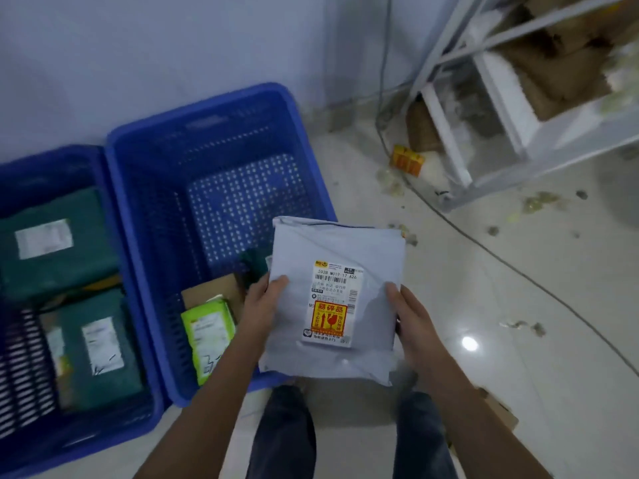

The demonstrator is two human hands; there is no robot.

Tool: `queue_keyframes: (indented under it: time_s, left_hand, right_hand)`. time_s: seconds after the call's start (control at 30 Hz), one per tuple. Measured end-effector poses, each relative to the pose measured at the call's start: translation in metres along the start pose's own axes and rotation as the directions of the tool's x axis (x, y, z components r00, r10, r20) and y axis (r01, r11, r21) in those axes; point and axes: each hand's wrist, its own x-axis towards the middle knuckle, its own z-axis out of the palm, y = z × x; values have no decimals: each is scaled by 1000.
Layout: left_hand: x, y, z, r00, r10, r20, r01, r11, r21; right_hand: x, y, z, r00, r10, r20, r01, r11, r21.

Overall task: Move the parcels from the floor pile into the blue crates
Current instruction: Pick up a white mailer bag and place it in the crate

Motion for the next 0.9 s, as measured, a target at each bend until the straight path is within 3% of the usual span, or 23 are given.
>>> queue_keyframes:
  time_s: [0.13,0.27,0.33,0.53,0.67,0.9]
  left_hand:
    - [39,17,-74,997,50,-53,-51,999,-20]
    - [93,40,-118,978,195,-70,-196,981,-3]
    - [124,52,-132,973,201,-116,-202,979,0]
    - [224,33,-164,970,137,-203,-135,991,22]
    - [282,3,-179,986,88,-139,-107,985,-136]
    - [352,-45,-180,991,57,-122,-76,985,-154]
  right_hand:
    - [32,-28,86,995,-85,49,95,963,-252]
    - [87,-53,157,979,-181,92,203,844,-496]
    - [116,-65,187,971,-207,116,236,793,-561]
    - [206,-49,253,955,-227,193,295,817,-496]
    - [268,-12,280,955,-194,225,280,840,-466]
    - [336,31,294,958,-58,281,196,847,-494]
